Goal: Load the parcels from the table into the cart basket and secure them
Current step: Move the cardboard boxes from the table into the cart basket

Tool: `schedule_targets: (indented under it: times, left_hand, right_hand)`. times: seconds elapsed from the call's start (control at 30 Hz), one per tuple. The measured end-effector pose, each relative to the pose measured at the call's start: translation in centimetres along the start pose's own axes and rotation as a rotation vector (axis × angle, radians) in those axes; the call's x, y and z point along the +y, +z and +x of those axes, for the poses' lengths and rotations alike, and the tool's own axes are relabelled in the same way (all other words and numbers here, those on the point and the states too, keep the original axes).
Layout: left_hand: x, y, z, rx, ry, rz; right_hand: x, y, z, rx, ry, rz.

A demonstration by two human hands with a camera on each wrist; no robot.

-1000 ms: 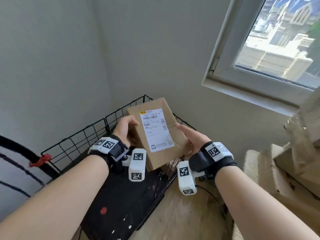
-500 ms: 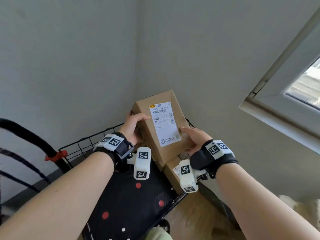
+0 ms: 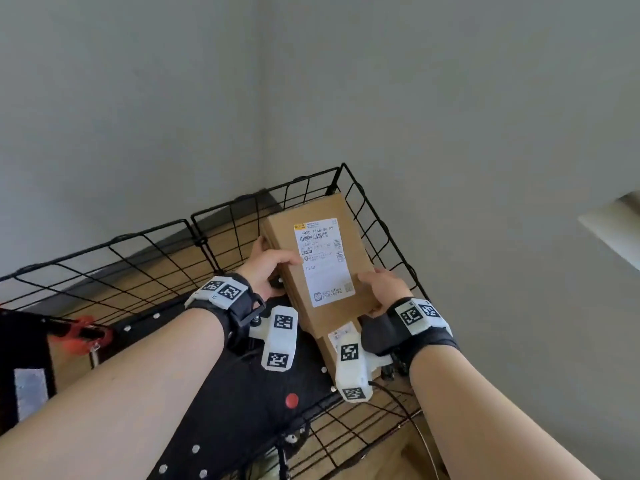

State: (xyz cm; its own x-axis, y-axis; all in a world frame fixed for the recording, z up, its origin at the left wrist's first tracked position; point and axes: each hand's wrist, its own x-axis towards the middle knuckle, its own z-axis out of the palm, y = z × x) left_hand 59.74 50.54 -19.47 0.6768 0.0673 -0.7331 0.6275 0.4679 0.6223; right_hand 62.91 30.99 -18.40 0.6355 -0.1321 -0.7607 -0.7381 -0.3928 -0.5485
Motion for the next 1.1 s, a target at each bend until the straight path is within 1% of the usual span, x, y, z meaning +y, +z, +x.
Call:
schedule_targets:
  times: [0.2,0.3,0.5,0.63,0.73,0.8,0.97,1.1]
  left_hand:
    - [-2.2,-0.2,8.0,0.106,-0.079,-0.024]
    - [-3.4,0.0,11.4,0.117,-0.142,0.005]
    - [-6.2,1.0,15.4,0.100,-0.237,0.097]
    - [-8.2,0.6,16.6,0.134,-0.294,0.121]
    - [-9.3,0.8,16.5,0.126,-0.353,0.137]
    - [-9.7,1.1,16.5,0.122,-0.369,0.146]
    - [-9.5,1.4,16.2,0.132,-0.394,0.147]
    - [-8.1,1.8,14.9,0.135,-0.397,0.194]
  right_hand:
    - [1.2,2.0,9.3,-0.146,-0.064,-0.017]
    - [1.9,3.3,13.2,-0.165,-0.068,-0.060]
    - [3.8,4.2,17.2,-0.124,-0.029,-0.124]
    - [5.1,4.5,18.3,-0.118,0.026,-0.174]
    - [5.8,4.6,18.3,-0.111,0.064,-0.189]
    - [6.0,4.6,18.5,-0.105,0.076,-0.201]
    - [5.5,4.3,18.5,-0.101,0.101,-0.260]
    - [5.0,3.9,17.4,-0.068,0.113,-0.240]
